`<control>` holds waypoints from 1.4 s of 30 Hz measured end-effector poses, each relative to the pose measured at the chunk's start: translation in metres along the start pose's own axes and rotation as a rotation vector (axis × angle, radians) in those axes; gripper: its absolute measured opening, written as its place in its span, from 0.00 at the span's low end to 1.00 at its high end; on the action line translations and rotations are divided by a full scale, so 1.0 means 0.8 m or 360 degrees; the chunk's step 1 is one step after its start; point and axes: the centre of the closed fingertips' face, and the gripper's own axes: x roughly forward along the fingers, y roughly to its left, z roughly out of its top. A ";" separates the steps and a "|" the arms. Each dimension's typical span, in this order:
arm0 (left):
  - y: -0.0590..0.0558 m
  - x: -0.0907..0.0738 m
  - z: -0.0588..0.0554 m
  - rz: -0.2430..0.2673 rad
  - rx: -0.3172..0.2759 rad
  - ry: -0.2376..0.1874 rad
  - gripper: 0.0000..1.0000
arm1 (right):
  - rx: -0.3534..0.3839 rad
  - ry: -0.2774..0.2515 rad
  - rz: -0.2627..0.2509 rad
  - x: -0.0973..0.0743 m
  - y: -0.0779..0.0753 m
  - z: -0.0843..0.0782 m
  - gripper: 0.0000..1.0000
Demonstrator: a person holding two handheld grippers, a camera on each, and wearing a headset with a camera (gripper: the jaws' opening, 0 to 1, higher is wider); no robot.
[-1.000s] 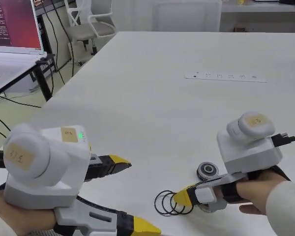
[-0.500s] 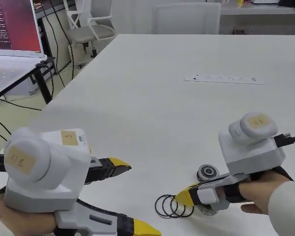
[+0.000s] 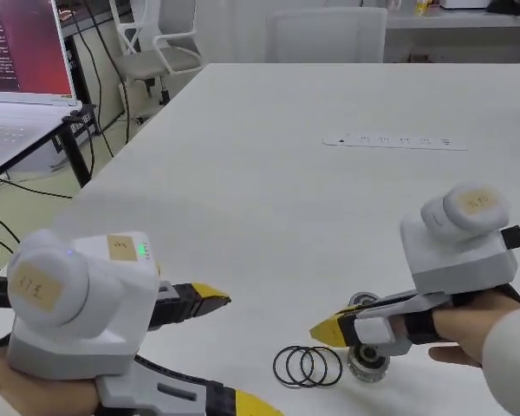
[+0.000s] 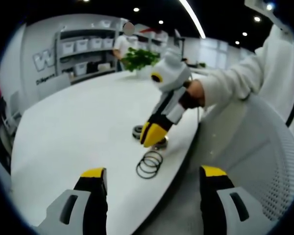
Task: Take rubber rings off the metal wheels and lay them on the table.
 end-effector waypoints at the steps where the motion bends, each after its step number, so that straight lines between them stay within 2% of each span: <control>1: 0.000 0.000 0.000 -0.0001 -0.0002 -0.0002 0.79 | -0.0003 -0.0014 -0.0002 -0.002 0.000 0.003 0.10; 11: 0.002 -0.001 0.000 0.0009 -0.0012 -0.0004 0.78 | -0.0037 -0.0127 -0.0026 -0.019 -0.003 0.028 0.13; 14: -0.001 -0.001 0.002 -0.0007 -0.0034 -0.0029 0.79 | -0.0045 -0.0159 -0.0039 -0.025 -0.006 0.035 0.14; 18: 0.001 -0.001 0.002 0.0004 -0.0035 -0.0026 0.79 | -0.0052 -0.0208 -0.0074 -0.035 -0.013 0.044 0.16; 20: 0.001 -0.001 0.002 0.0004 -0.0039 -0.0027 0.79 | -0.0030 -0.0247 -0.0065 -0.041 -0.014 0.048 0.16; 29: 0.005 -0.002 0.007 0.0019 -0.0057 -0.0064 0.81 | 0.0047 -0.0399 -0.0135 -0.068 -0.032 0.068 0.18; 32: 0.002 -0.002 0.017 0.0012 -0.0002 -0.0094 0.81 | 0.0107 -0.0439 -0.0179 -0.078 -0.047 0.068 0.17; 36: 0.004 -0.009 0.034 0.0014 -0.0010 -0.0168 0.84 | 0.0154 -0.0495 -0.0221 -0.091 -0.059 0.072 0.17; 38: 0.005 -0.011 0.041 0.0022 -0.0002 -0.0173 0.83 | 0.0188 -0.0537 -0.0246 -0.099 -0.066 0.075 0.17; 40: 0.008 -0.015 0.052 0.0046 0.0066 -0.0176 0.84 | 0.0229 -0.0566 -0.0253 -0.104 -0.072 0.075 0.17; 42: 0.006 -0.019 0.064 0.0036 0.0088 -0.0191 0.86 | 0.0276 -0.0584 -0.0270 -0.109 -0.079 0.073 0.17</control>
